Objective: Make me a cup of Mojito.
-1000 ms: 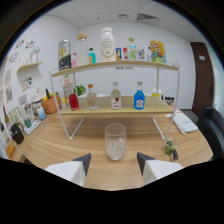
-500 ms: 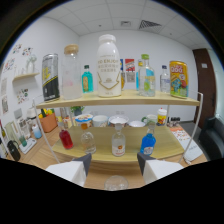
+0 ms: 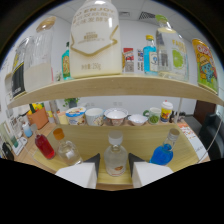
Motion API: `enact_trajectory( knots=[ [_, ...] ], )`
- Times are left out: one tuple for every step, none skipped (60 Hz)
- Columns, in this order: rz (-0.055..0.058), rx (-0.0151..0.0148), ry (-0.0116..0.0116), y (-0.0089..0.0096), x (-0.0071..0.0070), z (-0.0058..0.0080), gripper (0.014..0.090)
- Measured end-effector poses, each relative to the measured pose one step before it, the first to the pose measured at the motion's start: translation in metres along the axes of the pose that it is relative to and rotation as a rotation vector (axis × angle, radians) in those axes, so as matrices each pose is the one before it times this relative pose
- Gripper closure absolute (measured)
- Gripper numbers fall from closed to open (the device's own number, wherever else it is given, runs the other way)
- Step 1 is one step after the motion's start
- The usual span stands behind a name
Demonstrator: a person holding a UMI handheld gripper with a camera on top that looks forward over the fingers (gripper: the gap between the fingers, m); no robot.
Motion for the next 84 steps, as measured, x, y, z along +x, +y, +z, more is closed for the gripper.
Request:
enact_trajectory(
  knots=[
    [0.0012,0.00087,-0.00030,0.00010,0.00009,0.00062,0.0559],
    [0.0013,0.00080,-0.00061,0.00023,0.00011,0.00021,0.0580],
    [0.0013,0.00289,0.00077,-0.00001,0.00047,-0.00015,0.0603],
    [0.0026,0.00325,0.00133,-0.00023,0.00116,0.00055,0.0627],
    [0.0018,0.00390,0.00107,-0.00041,0.00080,-0.00011,0.0657],
    [0.0016,0.00477,0.00155,-0.00069,0.00074,-0.00001,0.0685],
    [0.0015,0.00394,-0.00052,-0.00045,0.00028,-0.00007,0.0685],
    [0.0012,0.00024,0.00116,0.00034,0.00046,-0.00008,0.0684],
    [0.0000,-0.00072,0.00007,0.00039,0.00020,-0.00011,0.0684],
    [-0.0006,0.00065,-0.00127,-0.00029,-0.00002,-0.00002,0.0687],
    [-0.0006,-0.00140,-0.00154,-0.00019,-0.00051,-0.00009,0.0688],
    [-0.0004,-0.00162,-0.00122,0.00037,-0.00012,-0.00022,0.0689],
    [-0.0001,-0.00123,-0.00181,0.00009,-0.00015,-0.00019,0.0691],
    [-0.0004,-0.00028,-0.00211,-0.00017,-0.00014,-0.00008,0.0692],
    [0.0001,-0.00301,-0.00238,0.00042,-0.00027,-0.00035,0.0696],
    [0.0007,-0.00182,-0.00229,0.00012,-0.00006,-0.00046,0.0695],
    [0.0016,-0.00212,-0.00112,0.00018,0.00008,-0.00065,0.0698],
    [0.0014,-0.00196,-0.00050,0.00012,0.00025,-0.00094,0.0699],
    [0.0016,-0.00166,-0.00172,-0.00014,-0.00005,-0.00124,0.0698],
    [0.0019,0.00052,-0.00438,-0.00061,-0.00047,-0.00160,0.0702],
    [0.0023,0.00312,-0.00485,-0.00127,-0.00059,-0.00210,0.0702],
    [0.0016,0.00447,-0.00425,-0.00198,-0.00069,-0.00361,0.0703],
    [-0.0006,0.00459,-0.00328,-0.00143,-0.00025,-0.00274,0.0703],
    [-0.0031,0.00188,-0.00148,-0.00100,0.00024,-0.00308,0.0704],
    [-0.0048,0.00149,-0.00066,-0.00110,0.00036,-0.00348,0.0704],
    [-0.0042,0.00398,0.00059,-0.00147,0.00055,-0.00391,0.0704],
    [-0.0038,0.00657,0.00126,-0.00180,0.00101,-0.00538,0.0704],
    [-0.0040,0.00760,0.00086,-0.00208,0.00080,-0.00454,0.0704],
    [-0.0055,0.00712,0.00096,-0.00188,0.00064,-0.00459,0.0708],
    [-0.0062,0.00559,0.00165,-0.00160,0.00105,-0.00480,0.0708],
    [-0.0042,0.00567,0.00435,-0.00131,0.00166,-0.00492,0.0707],
    [-0.0021,0.00639,0.00538,-0.00134,0.00224,-0.00524,0.0709],
    [-0.0007,0.00606,0.00485,-0.00108,0.00217,-0.00524,0.0708],
    [-0.0011,0.00234,0.00256,-0.00112,0.00197,-0.00431,0.0708],
    [-0.0024,0.00210,0.00201,0.00053,0.00192,-0.00445,0.0708],
    [0.0010,0.00061,0.00288,0.00065,0.00247,-0.00475,0.0707],
    [0.0043,0.00156,0.00419,0.00087,0.00289,-0.00457,0.0707],
    [0.0052,0.00095,0.00415,0.00127,0.00294,-0.00432,0.0708],
    [0.0035,-0.00182,0.00336,0.00220,0.00294,-0.00403,0.0709],
    [0.0007,-0.00379,0.00337,0.00292,0.00311,-0.00368,0.0707],
    [-0.0009,-0.00495,0.00612,0.00353,0.00385,-0.00338,0.0707],
    [-0.0016,-0.00479,0.00890,0.00395,0.00425,-0.00310,0.0708],
    [-0.0012,-0.00734,0.01050,0.00458,0.00473,-0.00212,0.0708],
    [0.0005,-0.00858,0.00896,0.00532,0.00460,-0.00228,0.0708],
    [-0.0008,-0.00904,0.00569,0.00648,0.00420,-0.00081,0.0709],
    [0.0019,-0.01157,0.00605,0.00648,0.00378,-0.00099,0.0709],
    [0.0038,-0.01167,0.00713,0.00676,0.00404,-0.00048,0.0709],
    [0.0040,-0.01252,0.00746,0.00684,0.00411,-0.00016,0.0710],
    [0.0030,-0.01177,0.00560,0.00651,0.00369,0.00003,0.0710],
    [0.0016,-0.01002,0.00407,0.00629,0.00315,0.00026,0.0709],
    [0.0003,-0.00898,0.00471,0.00587,0.00264,0.00009,0.0710],
    [-0.0012,-0.00861,0.00554,0.00574,0.00319,0.00080,0.0709],
    [-0.0038,-0.00715,0.00666,0.00586,0.00311,0.00109,0.0710],
    [-0.0055,-0.00821,0.00565,0.00495,0.00228,0.00078,0.0710],
    [-0.0067,-0.00649,0.00266,0.00436,0.00128,0.00103,0.0710],
    [-0.0068,-0.00525,-0.00041,0.00404,0.00045,0.00087,0.0709],
    [-0.0056,-0.00409,-0.00094,0.00357,0.00025,0.00081,0.0710],
    [-0.0053,-0.00228,0.00042,0.00319,0.00048,0.00109,0.0710],
    [-0.0058,-0.00208,0.00121,0.00272,0.00045,0.00071,0.0710],
    [-0.0061,-0.00377,0.00175,0.00256,0.00015,0.00061,0.0709],
    [-0.0071,-0.00184,-0.00016,0.00194,-0.00001,0.00092,0.0709],
    [-0.0067,-0.00180,0.00078,0.00203,-0.00020,-0.00014,0.0708],
    [-0.0042,0.00058,-0.00005,0.00077,-0.00006,0.00039,0.0708],
    [-0.0036,0.00252,0.00070,0.00027,-0.00045,0.00018,0.0709],
    [-0.0049,0.00345,0.00161,-0.00034,-0.00026,-0.00002,0.0708],
    [-0.0087,0.00260,0.00365,-0.00022,0.00022,0.00010,0.0709],
    [-0.0133,0.00219,0.00622,-0.00045,0.00054,0.00013,0.0709],
    [-0.0177,0.00245,0.00882,-0.00067,0.00119,0.00019,0.0710],
    [-0.0205,0.00362,0.01073,-0.00107,0.00143,0.00026,0.0710],
    [-0.0233,0.00166,0.01260,-0.00174,0.00150,0.00033,0.0710],
    [-0.0267,0.00380,0.01319,-0.00137,0.00186,0.00050,0.0709],
    [-0.0292,-0.00049,0.01262,-0.00138,0.00118,0.00003,0.0711],
    [-0.0320,0.00236,0.01291,-0.00179,0.00193,0.00032,0.0711],
    [-0.0322,0.00415,0.01315,-0.00203,0.00197,0.00030,0.0710],
    [-0.0331,0.00545,0.01336,-0.00232,0.00211,0.00029,0.0711],
    [-0.0358,0.00448,0.01295,-0.00199,0.00180,0.00054,0.0710],
    [-0.0380,0.00255,0.01405,-0.00156,0.00227,0.00063,0.0711],
    [-0.0422,0.00314,0.01453,-0.00201,0.00216,0.00035,0.0710],
    [-0.0426,0.00358,0.01447,-0.00197,0.00158,0.00009,0.0711],
    [-0.0485,0.00316,0.01652,-0.00198,0.00232,0.00042,0.0711],
    [-0.0527,0.00101,0.01682,-0.00127,0.00235,0.00038,0.0710],
    [-0.0555,0.00168,0.01746,-0.00144,0.00247,0.00047,0.0711],
    [-0.0565,0.00443,0.01700,-0.00187,0.00269,0.00052,0.0710],
    [-0.0579,0.00634,0.01663,-0.00198,0.00227,0.00077,0.0710]
  ],
)
